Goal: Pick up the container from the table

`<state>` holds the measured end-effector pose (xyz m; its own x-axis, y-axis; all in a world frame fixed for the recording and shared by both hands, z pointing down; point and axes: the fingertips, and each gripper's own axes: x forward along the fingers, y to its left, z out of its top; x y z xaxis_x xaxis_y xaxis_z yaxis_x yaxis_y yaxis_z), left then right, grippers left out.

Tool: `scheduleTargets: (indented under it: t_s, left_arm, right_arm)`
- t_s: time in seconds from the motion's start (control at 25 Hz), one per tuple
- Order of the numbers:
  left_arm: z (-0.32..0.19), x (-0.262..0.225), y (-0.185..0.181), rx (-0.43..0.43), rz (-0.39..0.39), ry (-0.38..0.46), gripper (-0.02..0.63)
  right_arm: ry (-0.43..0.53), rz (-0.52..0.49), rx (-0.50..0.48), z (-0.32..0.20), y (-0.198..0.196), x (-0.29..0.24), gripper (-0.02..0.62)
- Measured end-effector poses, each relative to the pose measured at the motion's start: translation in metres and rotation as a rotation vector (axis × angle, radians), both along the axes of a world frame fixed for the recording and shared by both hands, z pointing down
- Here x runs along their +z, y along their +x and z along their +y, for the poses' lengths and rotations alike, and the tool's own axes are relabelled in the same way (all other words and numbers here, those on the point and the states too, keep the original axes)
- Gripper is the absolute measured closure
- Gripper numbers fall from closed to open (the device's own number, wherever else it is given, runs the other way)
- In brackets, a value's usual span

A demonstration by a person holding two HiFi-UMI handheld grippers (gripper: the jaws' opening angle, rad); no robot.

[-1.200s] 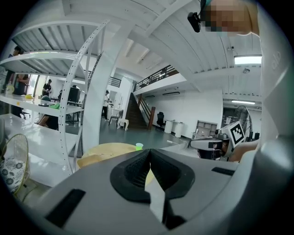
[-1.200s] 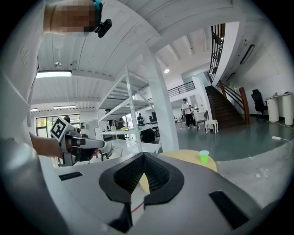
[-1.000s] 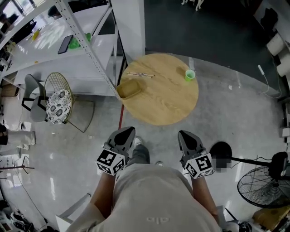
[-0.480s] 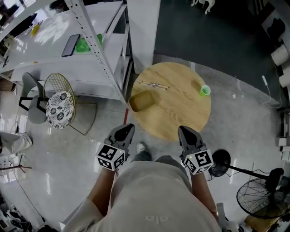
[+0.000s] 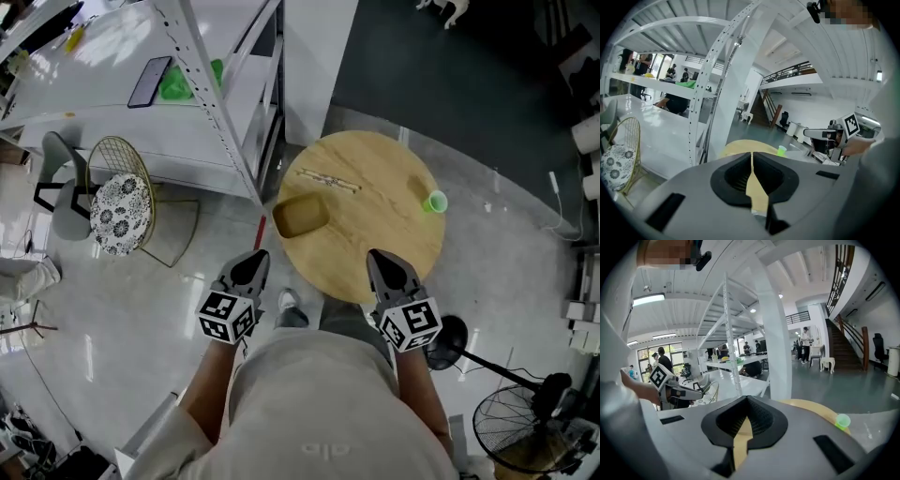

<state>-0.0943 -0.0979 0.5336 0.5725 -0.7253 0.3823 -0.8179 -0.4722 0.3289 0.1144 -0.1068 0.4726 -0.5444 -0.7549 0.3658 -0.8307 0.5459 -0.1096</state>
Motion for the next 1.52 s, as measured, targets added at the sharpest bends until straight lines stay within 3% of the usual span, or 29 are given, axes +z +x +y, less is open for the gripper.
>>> scheduleTargets:
  t_s: [0.36, 0.68, 1.0, 1.12, 1.24, 1.52]
  left_arm:
    - [-0.06, 0.06, 0.008, -0.108, -0.035, -0.13, 0.589]
    - [-0.101, 0.134, 0.015, -0.182, -0.115, -0.262, 0.585]
    - [-0.114, 0.193, 0.021, -0.262, -0.182, -0.392, 0.46]
    - [-0.118, 0.211, 0.02, -0.294, -0.203, -0.427, 0.442]
    - [-0.119, 0.228, 0.021, -0.3, -0.224, -0.468, 0.442]
    - [-0.116, 0.236, 0.02, -0.346, -0.262, -0.516, 0.565]
  right_arm:
    - [-0.073, 0.037, -0.097, -0.066, 0.021, 0.021, 0.571]
    - [-0.123, 0.057, -0.152, -0.107, 0.046, 0.042, 0.572]
    - [-0.177, 0.077, -0.144, -0.119, 0.089, 0.06, 0.571]
    - [-0.188, 0.085, -0.141, -0.122, 0.101, 0.066, 0.571]
    - [-0.197, 0.087, -0.139, -0.125, 0.11, 0.07, 0.571]
    - [-0.202, 0.075, -0.157, -0.126, 0.12, 0.068, 0.571]
